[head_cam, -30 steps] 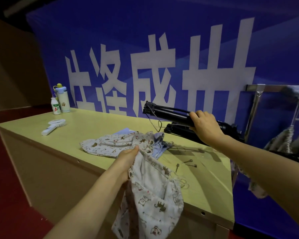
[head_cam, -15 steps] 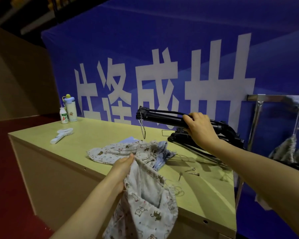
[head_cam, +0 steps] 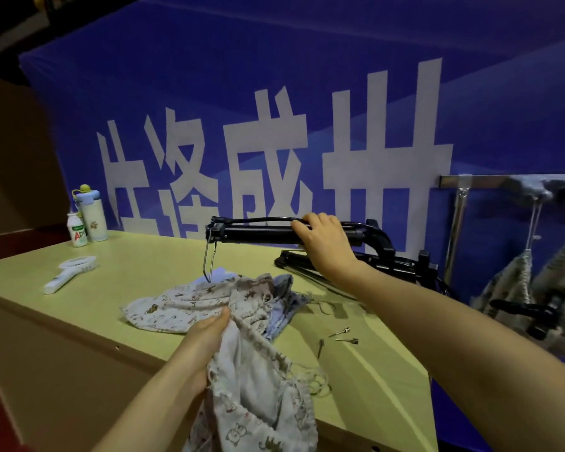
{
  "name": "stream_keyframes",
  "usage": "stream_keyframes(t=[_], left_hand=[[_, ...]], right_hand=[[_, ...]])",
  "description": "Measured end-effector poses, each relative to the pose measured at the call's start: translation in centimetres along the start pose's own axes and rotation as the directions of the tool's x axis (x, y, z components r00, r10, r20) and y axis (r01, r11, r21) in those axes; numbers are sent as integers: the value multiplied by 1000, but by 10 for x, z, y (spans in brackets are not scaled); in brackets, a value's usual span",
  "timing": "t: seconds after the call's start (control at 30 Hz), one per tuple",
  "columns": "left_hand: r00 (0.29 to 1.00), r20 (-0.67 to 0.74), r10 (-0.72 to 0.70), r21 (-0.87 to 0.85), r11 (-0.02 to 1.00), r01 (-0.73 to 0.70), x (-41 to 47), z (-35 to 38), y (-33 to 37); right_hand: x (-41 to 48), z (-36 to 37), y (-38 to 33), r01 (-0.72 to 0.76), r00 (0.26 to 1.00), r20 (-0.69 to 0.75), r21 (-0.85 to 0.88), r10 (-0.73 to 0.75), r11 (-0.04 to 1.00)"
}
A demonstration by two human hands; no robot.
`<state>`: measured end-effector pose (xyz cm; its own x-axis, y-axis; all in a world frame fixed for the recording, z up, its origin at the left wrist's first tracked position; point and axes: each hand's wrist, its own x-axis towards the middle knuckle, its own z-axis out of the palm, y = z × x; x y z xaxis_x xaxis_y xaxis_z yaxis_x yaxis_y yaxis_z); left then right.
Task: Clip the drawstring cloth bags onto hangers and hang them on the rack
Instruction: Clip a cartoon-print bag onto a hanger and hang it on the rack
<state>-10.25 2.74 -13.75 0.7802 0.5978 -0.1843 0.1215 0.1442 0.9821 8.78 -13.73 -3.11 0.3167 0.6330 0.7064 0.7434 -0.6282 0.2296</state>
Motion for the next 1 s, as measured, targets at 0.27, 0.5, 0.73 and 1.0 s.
stream_keyframes(t=[0.27, 0.5, 0.73, 1.0], left_hand=[[1000, -5, 23, 5, 1000, -23, 7, -1, 0], [998, -16, 66, 37, 997, -66, -4, 24, 19], [992, -113, 63, 32, 998, -60, -29, 27, 39], [974, -222, 32, 96, 995, -11, -57, -13, 52]], right_hand=[[9, -23, 54, -181, 954, 277, 228, 114, 957], [6, -62, 74, -146, 988, 67, 196, 136, 970], [-4, -79, 56, 25, 999, -41, 75, -22, 997], [-36, -96, 31, 271, 956, -111, -25, -272, 962]])
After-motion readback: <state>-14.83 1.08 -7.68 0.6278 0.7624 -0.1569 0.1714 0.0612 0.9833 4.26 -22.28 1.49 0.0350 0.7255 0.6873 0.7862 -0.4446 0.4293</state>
